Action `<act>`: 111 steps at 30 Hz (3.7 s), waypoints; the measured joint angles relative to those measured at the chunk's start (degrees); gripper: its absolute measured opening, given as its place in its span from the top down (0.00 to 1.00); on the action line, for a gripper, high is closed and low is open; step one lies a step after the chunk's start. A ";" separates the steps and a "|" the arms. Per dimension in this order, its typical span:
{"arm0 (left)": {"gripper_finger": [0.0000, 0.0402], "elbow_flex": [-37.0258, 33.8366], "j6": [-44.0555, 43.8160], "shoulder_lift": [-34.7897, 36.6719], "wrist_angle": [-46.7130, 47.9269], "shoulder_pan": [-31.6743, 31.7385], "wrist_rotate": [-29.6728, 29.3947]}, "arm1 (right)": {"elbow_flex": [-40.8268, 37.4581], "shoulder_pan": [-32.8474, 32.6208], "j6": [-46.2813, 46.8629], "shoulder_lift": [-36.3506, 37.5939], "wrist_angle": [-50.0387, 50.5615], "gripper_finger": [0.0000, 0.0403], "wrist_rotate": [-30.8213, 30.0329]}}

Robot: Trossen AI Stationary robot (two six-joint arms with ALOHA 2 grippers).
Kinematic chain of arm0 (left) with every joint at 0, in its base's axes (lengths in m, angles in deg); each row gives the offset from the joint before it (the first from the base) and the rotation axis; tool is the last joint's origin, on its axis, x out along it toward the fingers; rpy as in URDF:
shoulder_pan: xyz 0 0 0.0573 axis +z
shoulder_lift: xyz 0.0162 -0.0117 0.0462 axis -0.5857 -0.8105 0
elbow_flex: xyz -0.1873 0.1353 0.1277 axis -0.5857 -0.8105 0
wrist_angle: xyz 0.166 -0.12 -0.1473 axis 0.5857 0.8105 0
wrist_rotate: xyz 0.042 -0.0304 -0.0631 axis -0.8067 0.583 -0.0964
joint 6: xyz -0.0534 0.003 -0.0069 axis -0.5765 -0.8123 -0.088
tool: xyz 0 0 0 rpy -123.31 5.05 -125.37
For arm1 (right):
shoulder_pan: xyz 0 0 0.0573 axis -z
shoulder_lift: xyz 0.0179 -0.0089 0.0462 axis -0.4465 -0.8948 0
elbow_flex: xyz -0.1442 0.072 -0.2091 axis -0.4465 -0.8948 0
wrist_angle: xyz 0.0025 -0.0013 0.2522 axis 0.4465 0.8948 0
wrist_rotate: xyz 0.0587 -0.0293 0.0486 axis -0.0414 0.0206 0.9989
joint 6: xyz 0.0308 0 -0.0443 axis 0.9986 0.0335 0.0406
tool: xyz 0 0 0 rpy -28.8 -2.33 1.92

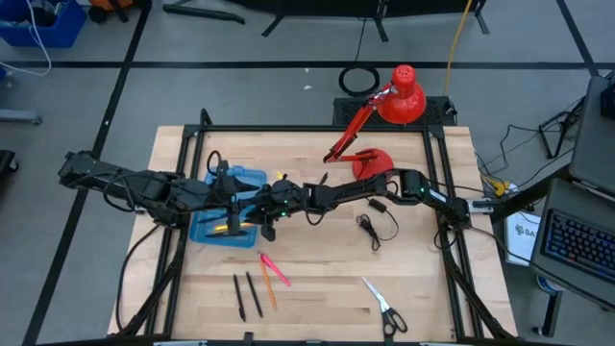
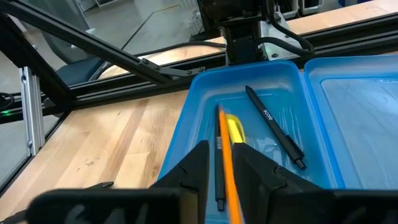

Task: Pick & place school supplies into a supply box
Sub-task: Put the yellow pencil into the blue supply box, then put the black pen into the blue supply box

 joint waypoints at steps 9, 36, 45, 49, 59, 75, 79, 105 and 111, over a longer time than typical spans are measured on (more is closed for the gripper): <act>0.67 0.00 -0.21 -0.02 1.01 -0.02 0.02 | -0.56 -0.02 -2.17 -0.02 0.08 0.75 -0.20; 0.67 0.04 -13.44 -0.32 16.39 0.70 0.13 | -8.94 -5.95 -14.48 7.85 7.94 0.86 -7.83; 0.67 0.07 -18.27 -2.55 18.99 2.04 2.80 | -21.32 -6.43 -12.26 14.94 2.46 0.88 -18.32; 0.67 0.04 -19.02 -7.51 20.39 4.22 4.74 | -27.22 -6.40 -10.40 18.25 -2.38 0.88 -19.41; 0.67 0.02 -12.76 -18.97 18.60 11.08 8.54 | -34.52 -6.58 -9.17 23.61 -10.86 0.88 -19.41; 0.67 0.02 -9.46 -30.67 16.34 16.53 17.09 | -34.75 -6.58 -9.50 23.82 -10.26 0.88 -19.41; 0.67 0.02 -10.55 -30.99 16.59 16.51 17.09 | -34.75 -6.58 -9.50 23.82 -10.18 0.88 -19.41; 0.67 0.02 -10.49 -30.91 16.43 17.23 16.16 | -34.75 -6.58 -9.52 23.80 -10.31 0.88 -20.15; 0.67 0.02 -11.61 -30.32 12.55 16.34 12.79 | -34.75 -6.53 -8.67 23.74 -7.17 0.88 -27.12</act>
